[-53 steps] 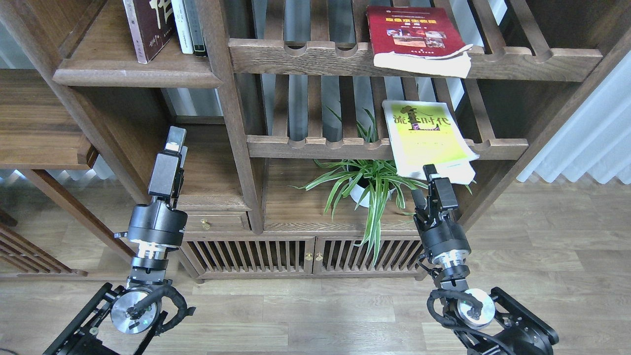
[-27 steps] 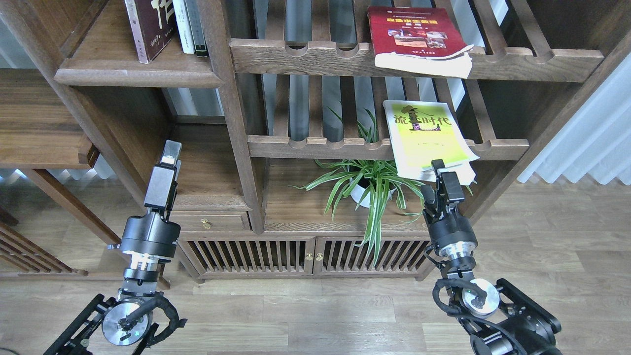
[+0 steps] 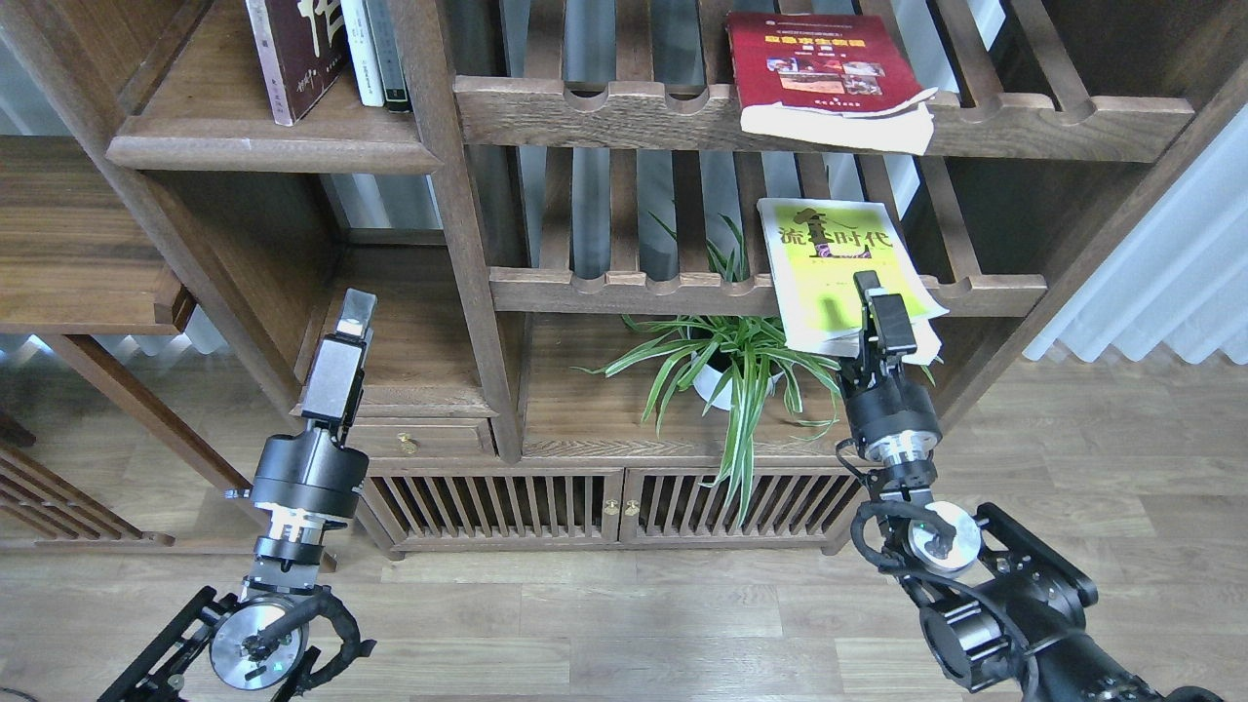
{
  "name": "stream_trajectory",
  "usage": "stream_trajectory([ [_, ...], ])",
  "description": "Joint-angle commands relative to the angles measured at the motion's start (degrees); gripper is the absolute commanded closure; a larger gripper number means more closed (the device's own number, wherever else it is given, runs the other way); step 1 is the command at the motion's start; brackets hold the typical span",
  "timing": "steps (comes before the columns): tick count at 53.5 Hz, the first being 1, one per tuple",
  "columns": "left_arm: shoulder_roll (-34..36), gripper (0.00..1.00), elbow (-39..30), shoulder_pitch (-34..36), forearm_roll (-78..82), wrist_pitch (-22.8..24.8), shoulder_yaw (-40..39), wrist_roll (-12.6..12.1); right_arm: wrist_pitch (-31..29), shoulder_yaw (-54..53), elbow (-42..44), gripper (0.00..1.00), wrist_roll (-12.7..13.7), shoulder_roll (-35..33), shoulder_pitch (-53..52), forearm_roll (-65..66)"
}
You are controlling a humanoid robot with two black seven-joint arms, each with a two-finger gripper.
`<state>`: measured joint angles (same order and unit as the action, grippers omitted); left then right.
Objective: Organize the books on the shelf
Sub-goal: 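Hook the yellow book's lower edge with the right gripper and pull it out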
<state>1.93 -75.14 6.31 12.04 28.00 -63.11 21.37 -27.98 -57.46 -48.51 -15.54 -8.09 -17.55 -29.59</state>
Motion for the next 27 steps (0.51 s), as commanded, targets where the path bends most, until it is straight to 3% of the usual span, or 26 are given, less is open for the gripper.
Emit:
stream_trajectory([
  [1, 0.09, 0.0, 0.0, 0.1, 0.09, 0.0, 0.01, -0.01, 1.87, 0.06, 0.0, 0.08, 0.24, 0.09, -0.03, -0.03],
  [15, 0.44, 0.0, 0.0, 0.1, 0.09, 0.0, 0.01, -0.01, 8.03, -0.11, 0.09, 0.16, 0.24, 1.06, -0.12, -0.03],
  [26, 0.44, 0.0, 0.0, 0.1, 0.0, 0.0, -0.08, -0.01, 8.73, -0.46, 0.35, 0.34, 0.15, 1.76, -0.65, -0.2],
  [27, 0.44, 0.0, 0.0, 0.1, 0.0, 0.0, -0.08, -0.01, 8.56, -0.9, 0.44, 0.43, 0.15, 1.76, -0.73, -0.2],
])
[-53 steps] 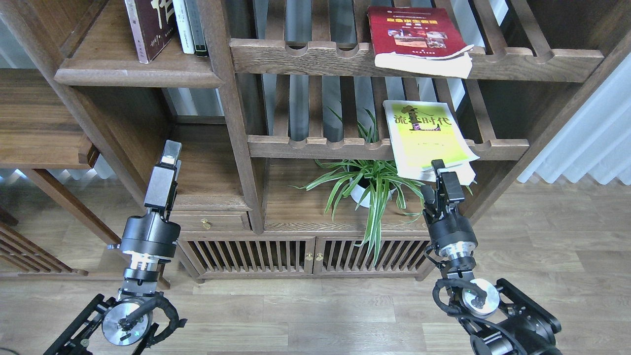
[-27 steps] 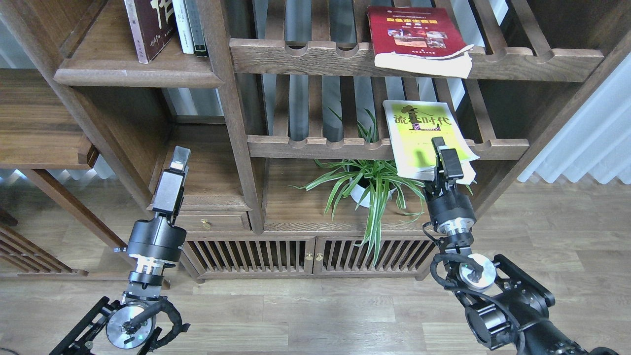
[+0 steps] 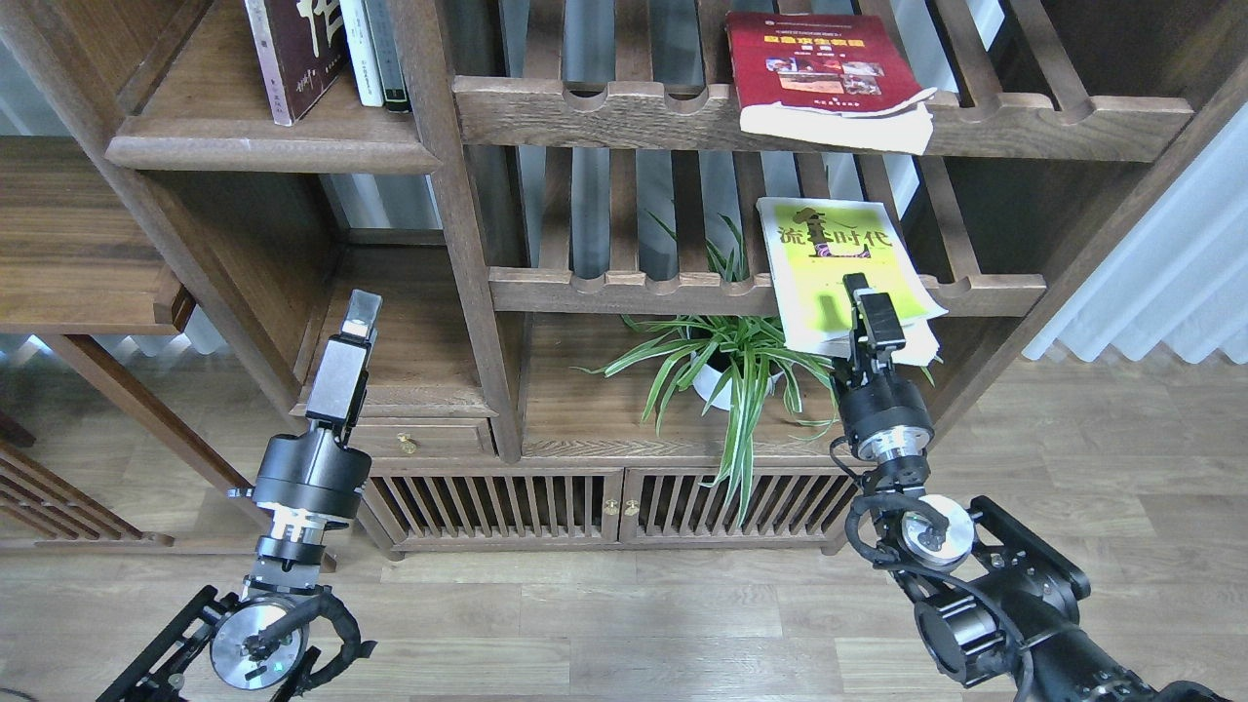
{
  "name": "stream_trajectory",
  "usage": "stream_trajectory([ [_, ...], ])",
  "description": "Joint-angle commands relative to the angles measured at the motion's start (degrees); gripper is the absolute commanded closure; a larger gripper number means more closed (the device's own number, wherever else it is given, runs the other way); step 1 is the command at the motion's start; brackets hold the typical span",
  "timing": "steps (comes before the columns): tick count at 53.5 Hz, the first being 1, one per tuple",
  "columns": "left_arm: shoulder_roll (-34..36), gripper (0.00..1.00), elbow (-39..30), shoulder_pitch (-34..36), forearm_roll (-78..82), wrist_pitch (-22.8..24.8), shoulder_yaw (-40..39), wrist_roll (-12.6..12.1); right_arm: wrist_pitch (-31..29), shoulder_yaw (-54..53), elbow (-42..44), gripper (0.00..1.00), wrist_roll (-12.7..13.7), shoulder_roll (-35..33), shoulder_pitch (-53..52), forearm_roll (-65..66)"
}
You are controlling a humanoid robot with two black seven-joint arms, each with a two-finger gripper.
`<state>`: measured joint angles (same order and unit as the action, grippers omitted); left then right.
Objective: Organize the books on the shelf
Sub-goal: 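Hook the yellow book's lower edge with the right gripper and pull it out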
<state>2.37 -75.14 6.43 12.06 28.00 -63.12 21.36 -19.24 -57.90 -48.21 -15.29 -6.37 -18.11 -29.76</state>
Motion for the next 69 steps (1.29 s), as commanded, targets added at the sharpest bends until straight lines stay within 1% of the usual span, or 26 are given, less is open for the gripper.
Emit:
stream_trajectory([
  [1, 0.0, 0.0, 0.0, -0.01, -0.02, 0.0, -0.08, 0.0, -0.27, -0.64, 0.13, 0.45, -0.09, 0.04, -0.17, -0.12],
  [2, 0.0, 0.0, 0.0, -0.1, -0.02, 0.0, -0.08, 0.0, -0.28, -0.9, 0.22, 0.46, -0.09, 0.04, -0.17, -0.04],
  [4, 0.09, 0.0, 0.0, -0.01, -0.02, 0.0, -0.08, 0.0, -0.36, -1.86, 0.22, 0.55, -0.09, 0.04, -0.17, -0.03],
  [5, 0.09, 0.0, 0.0, -0.01, -0.02, 0.0, -0.08, 0.0, -0.36, -2.13, 0.22, 0.56, -0.09, 0.13, -0.17, -0.03],
  [6, 0.17, 0.0, 0.0, -0.01, -0.02, 0.0, -0.08, 0.0, -0.36, -2.74, 0.31, 0.61, -0.09, 0.13, -0.17, -0.03],
  [10, 0.17, 0.0, 0.0, -0.01, -0.02, 0.0, -0.08, 0.0, -0.36, -4.15, 0.48, 0.7, -0.18, 0.39, -0.17, -0.03],
  [15, 0.17, 0.0, 0.0, -0.01, -0.02, 0.0, -0.08, 0.0, -0.45, -5.03, 0.66, 0.79, -0.36, 0.39, -0.17, 0.05],
  [17, 0.17, 0.0, 0.0, -0.1, -0.02, 0.0, -0.08, 0.0, -0.63, -5.3, 1.01, 0.87, -0.53, 0.39, -0.17, 0.05],
  [19, 0.17, 0.0, 0.0, -0.1, 0.07, 0.0, -0.08, 0.0, -1.06, -5.56, 1.19, 0.92, -0.62, 0.39, -0.17, 0.05],
  [21, 0.17, 0.0, 0.0, -0.1, 0.07, 0.0, -0.08, -0.08, -1.68, -6.0, 1.62, 0.95, -0.62, 0.39, -0.17, 0.05],
  [26, 0.26, 0.0, 0.35, -0.1, 0.16, 0.0, 0.01, -0.09, -3.44, -6.09, 2.86, 0.96, -0.53, 0.48, -0.09, 0.05],
  [31, 0.17, 0.0, 2.28, -0.1, 0.16, 0.0, 0.01, 0.0, -5.28, -6.18, 3.12, 0.96, -0.44, 0.57, -0.17, -0.03],
  [34, 0.17, 0.0, 3.34, -0.1, 0.16, 0.0, -0.08, 0.0, -7.04, -6.18, 2.86, 0.96, -0.44, 0.57, 0.09, -0.03],
  [35, 0.17, 0.0, 3.77, 0.08, 0.16, 0.0, -0.08, 0.0, -8.52, -6.18, 2.6, 0.96, -0.36, 0.57, 0.26, -0.03],
  [40, 0.26, 0.0, 4.13, 0.52, 0.07, 0.0, 0.1, -0.09, -8.76, -6.18, 1.89, 0.96, -0.18, 0.57, 1.23, -0.3],
  [43, 0.26, 0.0, 4.22, 0.69, -0.28, 0.0, 0.62, -0.7, -8.76, -5.48, 1.19, 0.96, 0.17, 0.57, 2.89, -0.39],
  [45, 0.26, 0.0, 4.39, 0.78, -0.72, 0.0, 1.06, -1.66, -8.76, -5.04, 0.23, 0.96, 0.69, 0.39, 4.04, -0.21],
  [47, 0.35, 0.0, 4.48, 0.78, -1.16, 0.0, 1.24, -2.11, -8.76, -4.77, -0.3, 0.96, 1.14, 0.31, 4.74, -0.12],
  [49, 0.53, 0.01, 4.66, 0.78, -3.0, 0.0, 1.85, -3.51, -8.76, -3.63, -2.14, 0.96, 2.01, 0.13, 6.41, -0.03],
  [51, 0.7, 0.01, 4.66, 0.87, -4.14, 0.0, 2.38, -4.3, -8.76, -3.1, -3.2, 0.96, 2.28, -0.13, 7.29, -0.03],
  [54, 1.93, 0.01, 4.57, 1.22, -8.35, 0.0, 4.4, -7.9, -8.76, -2.31, -6.62, 0.96, 2.54, -0.57, 9.49, -0.03],
  [55, 4.11, 0.01, 4.48, 2.09, -12.8, 0.0, 6.23, -11.3, -8.76, -2.05, -10.72, 0.96, 2.63, -1.01, 11.93, -0.21],
  [60, 5.88, 0.02, 4.39, 2.19, -16.1, 0.0, 8.71, -13.18, -8.76, -1.69, -14.89, 0.96, 2.63, -1.1, 14.41, -0.21],
  [69, 9.4, 0.02, 3.69, 2.28, -17.77, 0.0, 12.58, -13.36, -8.76, 1.29, -20.08, 0.96, 2.72, -1.19, 16.61, -0.12],
])
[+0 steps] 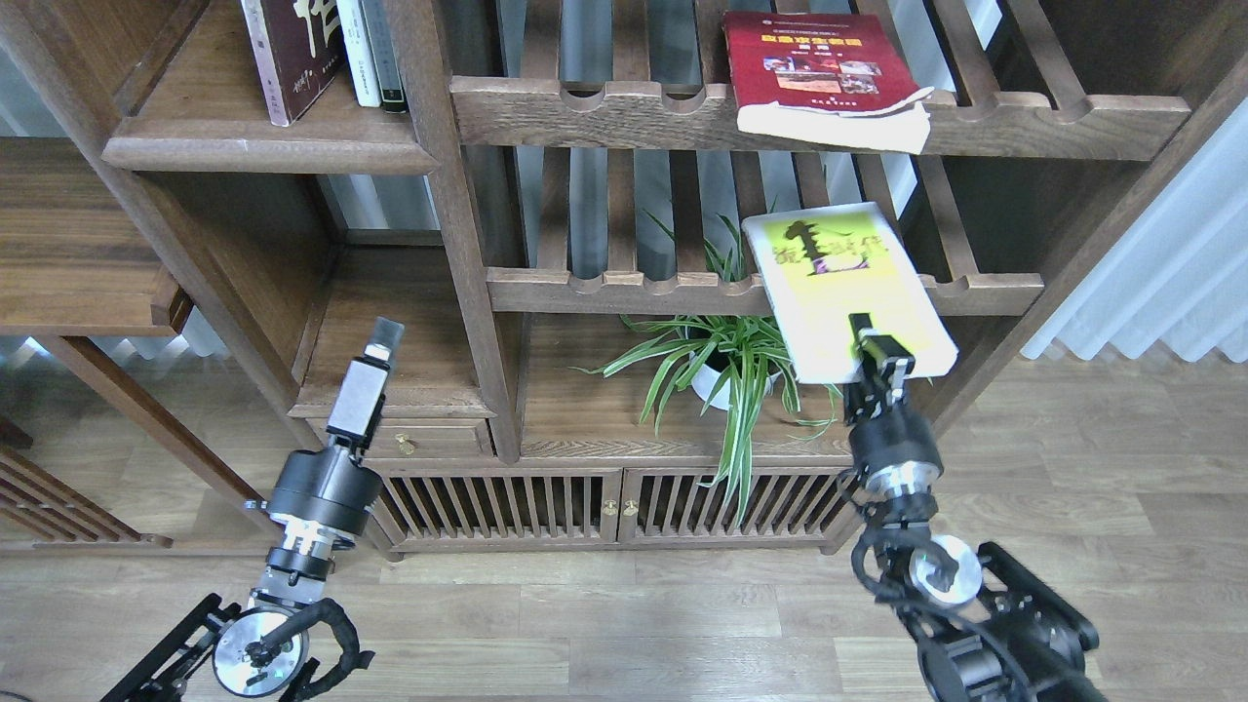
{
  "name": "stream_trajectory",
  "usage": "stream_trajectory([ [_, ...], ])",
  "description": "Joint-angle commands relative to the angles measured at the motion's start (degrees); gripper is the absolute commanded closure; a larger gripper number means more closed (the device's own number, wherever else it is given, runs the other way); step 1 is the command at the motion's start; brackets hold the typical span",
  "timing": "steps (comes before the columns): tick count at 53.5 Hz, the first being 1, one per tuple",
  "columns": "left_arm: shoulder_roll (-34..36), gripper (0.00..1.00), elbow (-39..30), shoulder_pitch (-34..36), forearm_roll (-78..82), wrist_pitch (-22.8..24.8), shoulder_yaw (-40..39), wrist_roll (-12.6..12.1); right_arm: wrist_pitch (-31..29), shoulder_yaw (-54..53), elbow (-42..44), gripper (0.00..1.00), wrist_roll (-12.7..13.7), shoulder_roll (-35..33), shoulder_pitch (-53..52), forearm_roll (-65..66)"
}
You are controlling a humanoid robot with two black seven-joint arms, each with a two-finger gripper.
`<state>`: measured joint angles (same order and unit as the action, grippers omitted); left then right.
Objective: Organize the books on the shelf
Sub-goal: 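Hook the yellow book's lower edge with the right gripper and pull it out, then lower the yellow book and grasp its bottom edge with both grippers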
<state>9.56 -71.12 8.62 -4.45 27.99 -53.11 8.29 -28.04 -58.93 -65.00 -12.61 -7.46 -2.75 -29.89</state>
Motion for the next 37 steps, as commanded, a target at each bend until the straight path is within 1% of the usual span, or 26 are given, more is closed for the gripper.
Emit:
stream_trajectory([
  [1, 2.3, 0.02, -0.33, 0.08, -1.27, 0.01, 2.75, -0.29, 0.04, 2.59, -3.38, 0.96, 0.05, -0.1, 1.34, 0.01],
  [15, 2.39, 0.02, -0.86, 1.04, -3.81, 0.01, 5.38, -0.29, 0.04, 11.99, -4.35, 0.96, -0.04, -1.95, 1.6, 1.85],
  [30, 2.21, 0.02, -1.56, 0.69, -8.12, 0.01, 10.57, -0.29, 0.04, 16.03, -4.88, 0.96, 0.05, -1.95, 2.39, 4.4],
  [37, 1.95, 0.02, -1.56, 0.6, -8.12, 0.01, 12.15, -0.38, 0.04, 17.7, -6.81, 0.96, 0.05, -2.03, 2.74, 4.4],
])
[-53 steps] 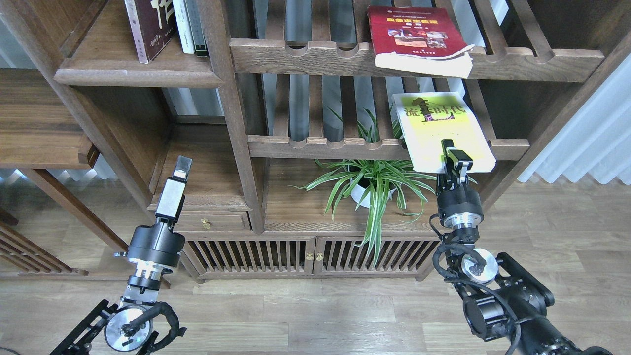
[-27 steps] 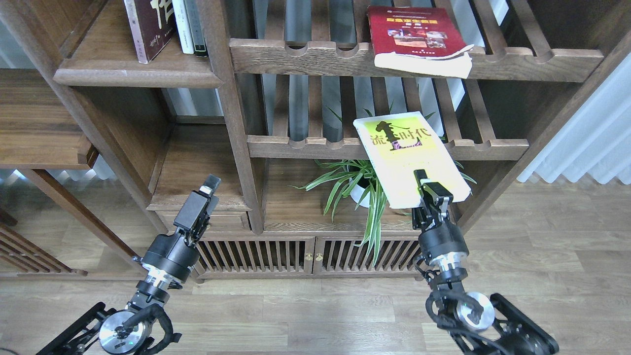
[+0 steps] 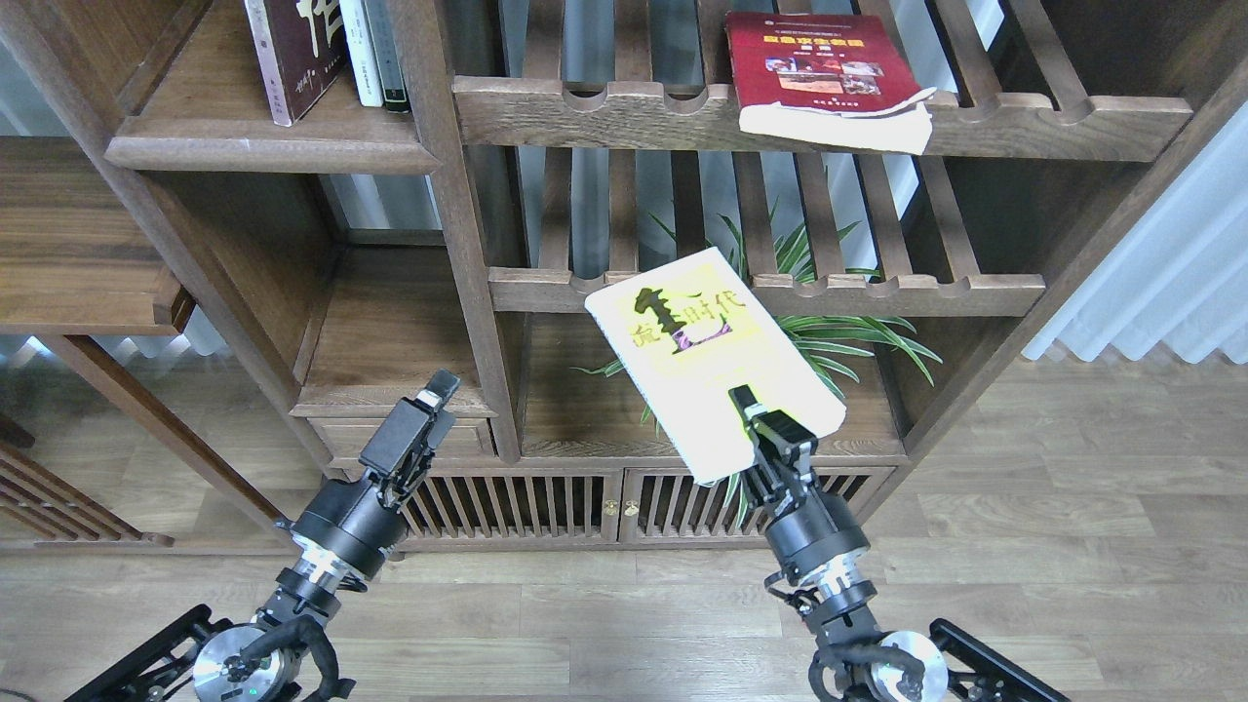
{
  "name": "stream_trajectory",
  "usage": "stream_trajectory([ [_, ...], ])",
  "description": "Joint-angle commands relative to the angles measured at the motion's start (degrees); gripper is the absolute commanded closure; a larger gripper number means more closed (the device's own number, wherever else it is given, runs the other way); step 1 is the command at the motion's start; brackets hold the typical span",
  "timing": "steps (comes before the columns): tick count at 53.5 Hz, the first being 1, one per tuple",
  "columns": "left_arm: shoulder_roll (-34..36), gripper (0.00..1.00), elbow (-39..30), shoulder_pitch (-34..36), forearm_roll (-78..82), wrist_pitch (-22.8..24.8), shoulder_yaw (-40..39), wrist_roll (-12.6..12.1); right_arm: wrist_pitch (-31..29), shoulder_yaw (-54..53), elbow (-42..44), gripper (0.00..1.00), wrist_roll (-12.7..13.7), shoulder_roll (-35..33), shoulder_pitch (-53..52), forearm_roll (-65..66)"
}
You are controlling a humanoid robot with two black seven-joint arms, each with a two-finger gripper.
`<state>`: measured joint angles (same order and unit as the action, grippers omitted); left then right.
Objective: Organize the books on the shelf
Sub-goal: 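Lower the yellow book and grasp its bottom edge with both grippers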
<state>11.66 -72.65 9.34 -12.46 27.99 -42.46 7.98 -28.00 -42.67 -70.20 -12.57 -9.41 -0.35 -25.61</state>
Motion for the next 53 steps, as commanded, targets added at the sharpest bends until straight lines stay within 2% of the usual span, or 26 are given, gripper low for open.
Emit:
stream_trajectory([
  [1, -0.23, 0.02, -0.03, -0.11, -0.1, 0.01, 1.77, -0.07, 0.0, 1.53, -1.95, 0.96, 0.01, -0.08, 0.52, 0.13],
  [7, -0.58, 0.01, 0.32, -0.46, -0.1, 0.01, 2.38, -0.15, 0.0, 3.2, -4.33, 0.96, 0.09, 0.53, 1.31, 0.82],
  [36, -5.51, 0.01, 1.37, -0.99, 0.16, 0.01, 2.47, -0.15, 0.0, 5.31, -4.24, 0.97, 0.09, 5.98, 3.6, 7.07],
  [53, -7.79, 0.01, 2.96, -1.43, 0.51, 0.01, 2.21, 0.11, 0.0, 5.4, -4.33, 0.97, 0.09, 6.24, 3.69, 7.6],
])
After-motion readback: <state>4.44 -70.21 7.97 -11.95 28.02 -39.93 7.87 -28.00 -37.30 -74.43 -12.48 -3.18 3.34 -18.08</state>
